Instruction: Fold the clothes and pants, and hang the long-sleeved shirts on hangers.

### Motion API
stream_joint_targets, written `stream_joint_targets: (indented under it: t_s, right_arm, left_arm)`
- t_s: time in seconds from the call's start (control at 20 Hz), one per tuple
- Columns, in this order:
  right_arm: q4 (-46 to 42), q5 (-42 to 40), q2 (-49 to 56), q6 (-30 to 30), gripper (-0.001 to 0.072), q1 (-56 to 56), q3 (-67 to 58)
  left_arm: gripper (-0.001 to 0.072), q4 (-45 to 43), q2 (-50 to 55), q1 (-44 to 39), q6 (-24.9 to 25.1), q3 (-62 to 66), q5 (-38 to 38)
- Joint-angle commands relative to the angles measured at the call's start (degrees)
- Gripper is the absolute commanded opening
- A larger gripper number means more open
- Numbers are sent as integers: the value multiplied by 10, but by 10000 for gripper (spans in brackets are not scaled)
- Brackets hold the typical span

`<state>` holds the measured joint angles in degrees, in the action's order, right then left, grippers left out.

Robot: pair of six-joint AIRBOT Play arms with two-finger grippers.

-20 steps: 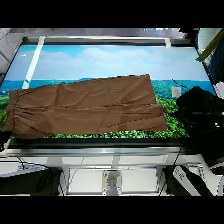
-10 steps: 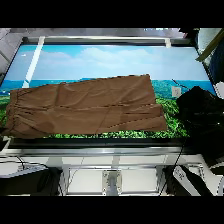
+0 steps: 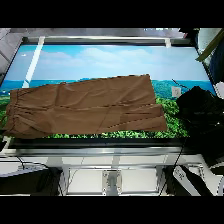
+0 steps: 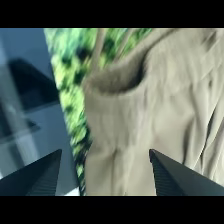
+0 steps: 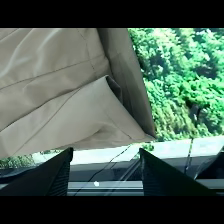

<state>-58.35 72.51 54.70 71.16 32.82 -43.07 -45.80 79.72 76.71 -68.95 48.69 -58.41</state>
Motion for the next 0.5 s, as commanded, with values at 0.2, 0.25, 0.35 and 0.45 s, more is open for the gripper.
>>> stream_joint_targets:
  t_s: [0.2, 0.25, 0.35, 0.45]
  right_arm:
    - [1, 13, 0, 17, 488, 0, -1]
    - [1, 12, 0, 17, 487, 0, -1]
    - [1, 10, 0, 19, 488, 0, -1]
    - [1, 11, 0, 19, 488, 0, -1]
  left_arm:
    - [585, 28, 38, -31, 0, 0, 31]
    - [585, 29, 43, -38, 0, 0, 37]
    - [585, 36, 54, -54, 0, 0, 46]
    - [499, 53, 55, -70, 0, 1, 61]
